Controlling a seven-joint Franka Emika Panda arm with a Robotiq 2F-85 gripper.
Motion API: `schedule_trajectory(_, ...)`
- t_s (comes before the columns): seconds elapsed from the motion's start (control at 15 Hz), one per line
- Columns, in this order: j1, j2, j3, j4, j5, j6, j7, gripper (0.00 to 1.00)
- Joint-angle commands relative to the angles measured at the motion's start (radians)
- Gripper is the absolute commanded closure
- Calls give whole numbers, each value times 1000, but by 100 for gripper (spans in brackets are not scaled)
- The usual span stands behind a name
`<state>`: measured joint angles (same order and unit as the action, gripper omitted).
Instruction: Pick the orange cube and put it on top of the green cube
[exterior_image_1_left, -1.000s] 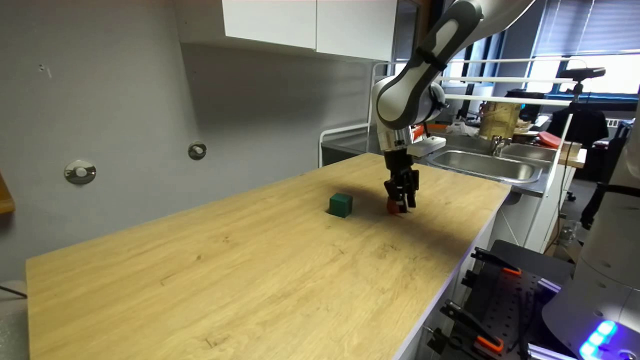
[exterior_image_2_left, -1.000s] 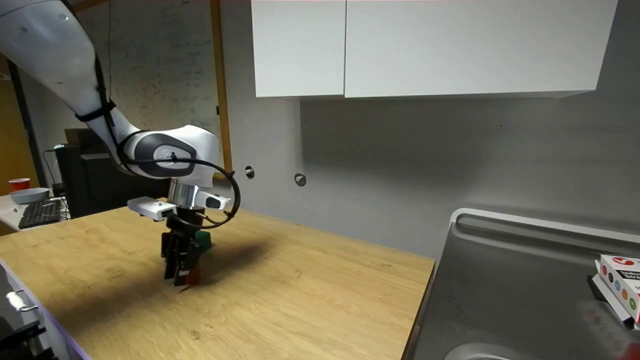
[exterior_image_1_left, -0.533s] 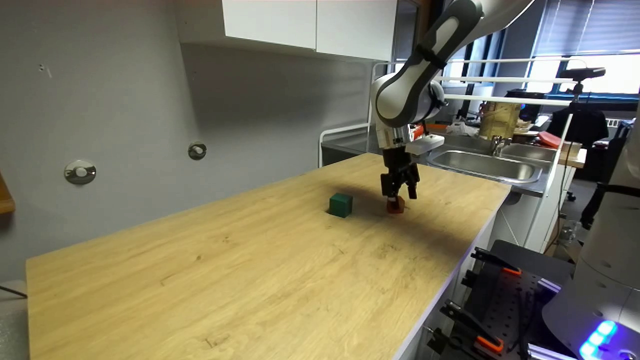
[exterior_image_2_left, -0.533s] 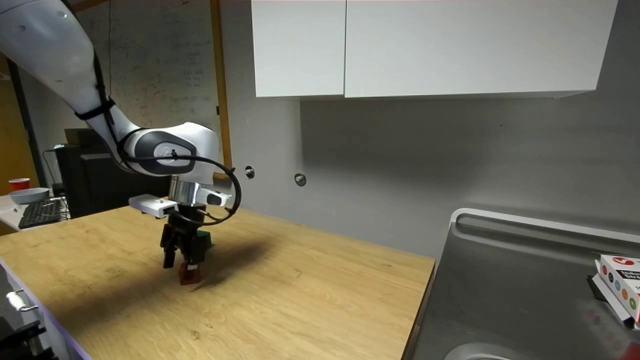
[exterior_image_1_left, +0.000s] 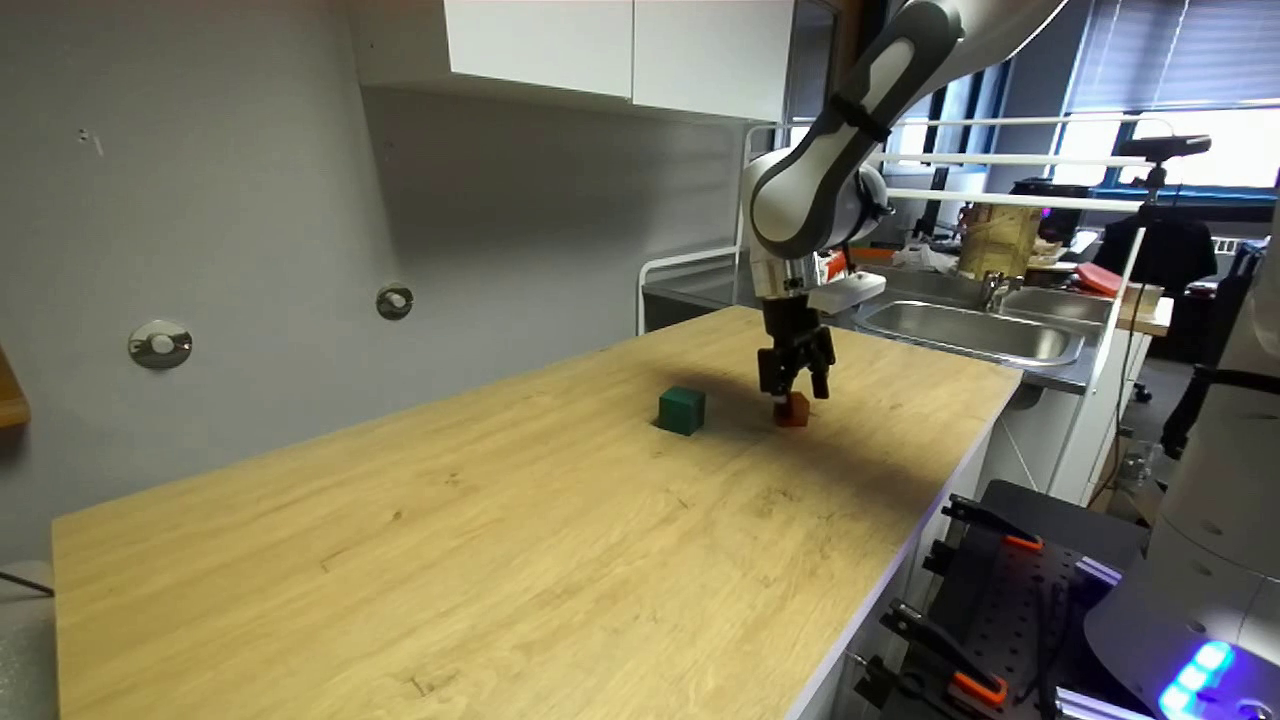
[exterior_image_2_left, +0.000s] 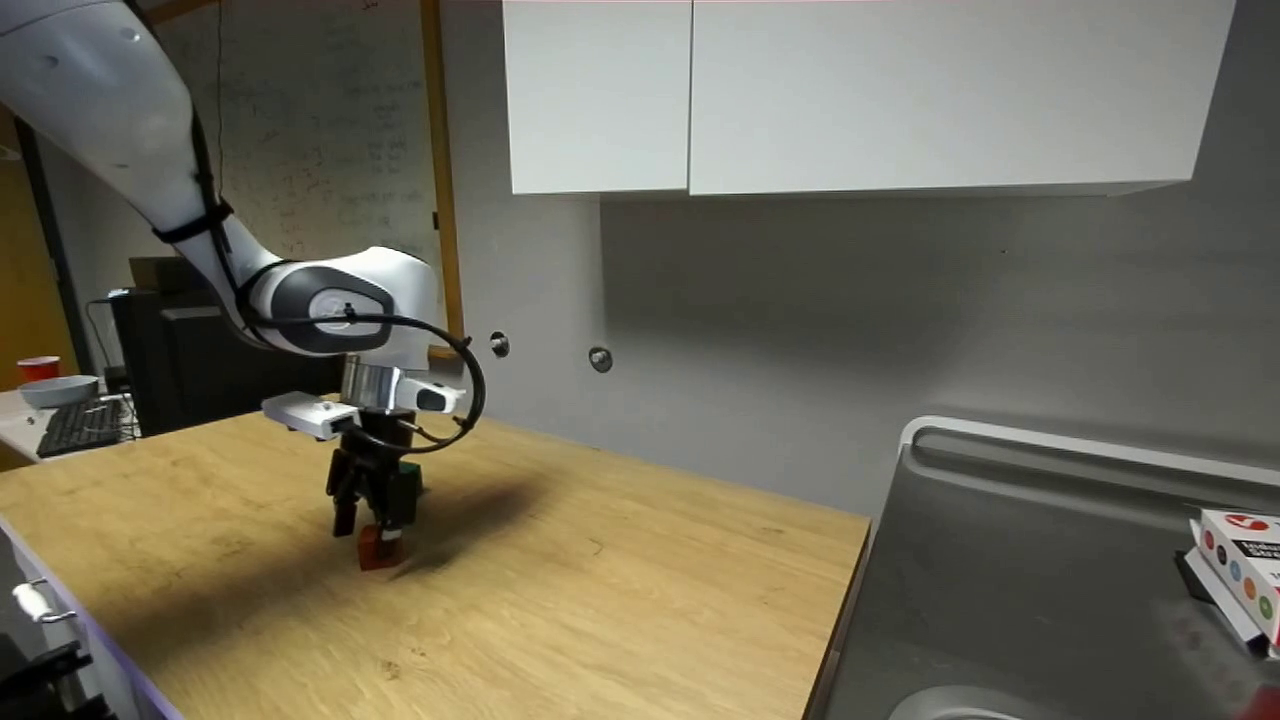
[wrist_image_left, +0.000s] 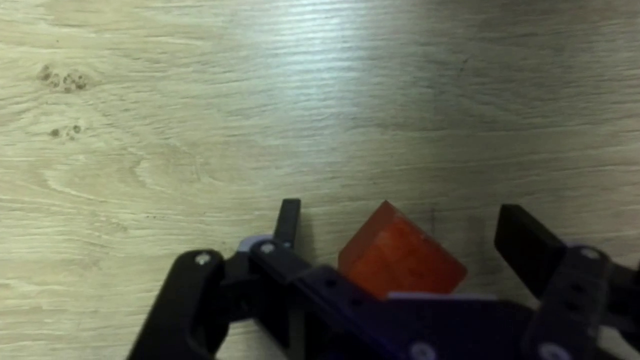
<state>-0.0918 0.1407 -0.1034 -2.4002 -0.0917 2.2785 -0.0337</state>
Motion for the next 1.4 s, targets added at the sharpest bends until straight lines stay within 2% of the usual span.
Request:
schedule_trajectory(0.0,3,29,4,26,1,12,15,0)
schedule_trajectory(0.07,3,34,4,29,-1,18,16,25)
schedule_trajectory(0.13,3,39,4,30,-2,22,16,27)
schedule_trajectory(0.2,3,43,3,32,-5,26,17,33)
schedule_trajectory(0.33,4,45,1,31,-9,33,18,51)
schedule_trajectory(0.6,4,41,0,37,-17,36,20,80)
schedule_trajectory(1.33,40,25,12,83,-65,18,46,79)
